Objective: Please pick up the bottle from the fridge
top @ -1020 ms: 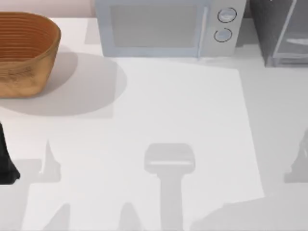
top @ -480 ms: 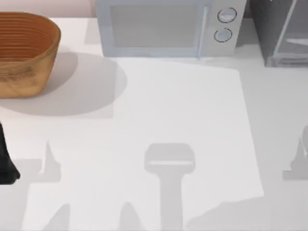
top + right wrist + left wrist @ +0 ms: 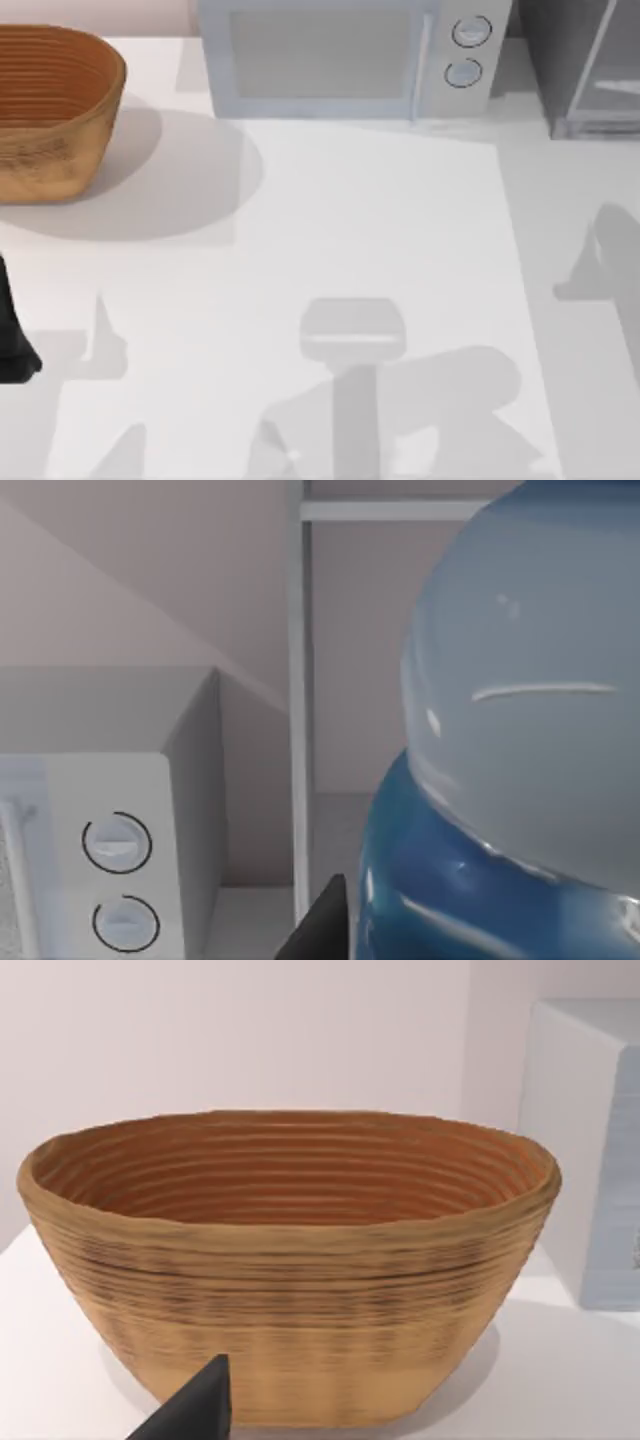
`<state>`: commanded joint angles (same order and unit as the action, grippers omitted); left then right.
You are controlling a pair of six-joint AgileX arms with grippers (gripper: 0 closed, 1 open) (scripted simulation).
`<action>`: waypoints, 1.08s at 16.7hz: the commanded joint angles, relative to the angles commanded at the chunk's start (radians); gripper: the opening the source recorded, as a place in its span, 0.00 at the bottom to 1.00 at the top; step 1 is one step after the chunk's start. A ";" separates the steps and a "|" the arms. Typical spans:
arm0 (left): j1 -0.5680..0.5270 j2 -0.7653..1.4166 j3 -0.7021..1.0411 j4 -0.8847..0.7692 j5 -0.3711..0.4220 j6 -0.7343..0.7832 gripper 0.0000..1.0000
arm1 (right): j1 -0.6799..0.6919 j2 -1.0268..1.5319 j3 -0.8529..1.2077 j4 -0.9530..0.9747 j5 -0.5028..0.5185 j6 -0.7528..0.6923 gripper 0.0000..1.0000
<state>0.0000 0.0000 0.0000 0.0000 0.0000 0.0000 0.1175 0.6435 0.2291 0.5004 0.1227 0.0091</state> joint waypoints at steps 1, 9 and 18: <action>0.000 0.000 0.000 0.000 0.000 0.000 1.00 | 0.020 0.098 0.031 0.070 0.021 0.000 0.00; 0.000 0.000 0.000 0.000 0.000 0.000 1.00 | 0.210 0.879 0.267 0.591 0.220 -0.002 0.00; 0.000 0.000 0.000 0.000 0.000 0.000 1.00 | 0.351 1.340 0.400 0.857 0.370 -0.007 0.00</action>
<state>0.0000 0.0000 0.0000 0.0000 0.0000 0.0000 0.4686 1.9834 0.6288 1.3578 0.4923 0.0026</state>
